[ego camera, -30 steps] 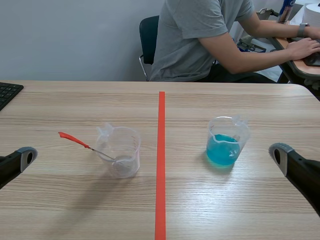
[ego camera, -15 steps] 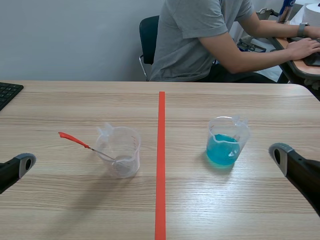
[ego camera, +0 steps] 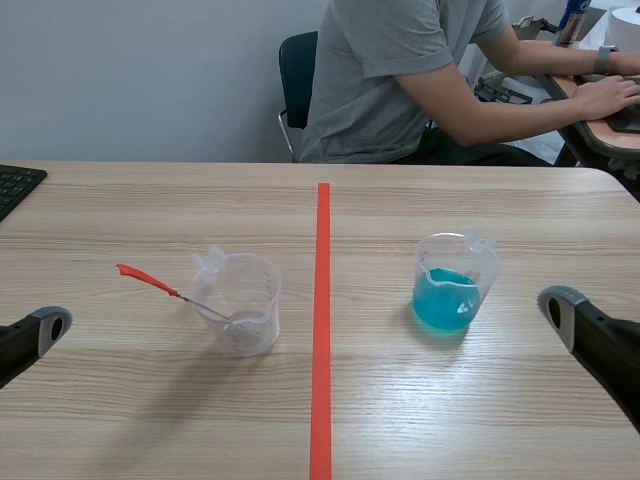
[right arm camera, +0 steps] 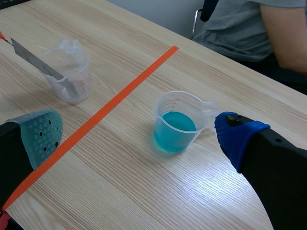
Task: Do the redox reaction experiment.
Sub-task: 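Return to the home posture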
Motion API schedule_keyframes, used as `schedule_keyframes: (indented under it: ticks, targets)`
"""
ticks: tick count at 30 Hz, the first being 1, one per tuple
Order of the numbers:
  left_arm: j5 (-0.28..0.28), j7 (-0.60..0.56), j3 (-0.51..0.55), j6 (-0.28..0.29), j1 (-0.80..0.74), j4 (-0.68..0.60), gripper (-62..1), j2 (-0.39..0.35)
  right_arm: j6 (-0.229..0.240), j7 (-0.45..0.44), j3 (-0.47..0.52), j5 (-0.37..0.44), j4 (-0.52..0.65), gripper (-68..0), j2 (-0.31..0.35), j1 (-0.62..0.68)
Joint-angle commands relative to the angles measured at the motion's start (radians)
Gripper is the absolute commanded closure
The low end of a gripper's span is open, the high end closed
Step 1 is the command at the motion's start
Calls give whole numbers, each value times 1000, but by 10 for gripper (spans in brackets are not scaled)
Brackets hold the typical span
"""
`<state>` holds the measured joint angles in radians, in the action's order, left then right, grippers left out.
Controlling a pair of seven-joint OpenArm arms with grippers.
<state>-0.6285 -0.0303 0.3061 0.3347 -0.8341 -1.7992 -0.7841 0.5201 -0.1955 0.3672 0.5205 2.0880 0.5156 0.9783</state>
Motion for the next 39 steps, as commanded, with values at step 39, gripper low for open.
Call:
schedule_keyframes:
  ticks: [39]
  targets:
    - [-7,6,-3,1,1,-15,-623,88,-1,-12,6,7,16,-679,5,-12]
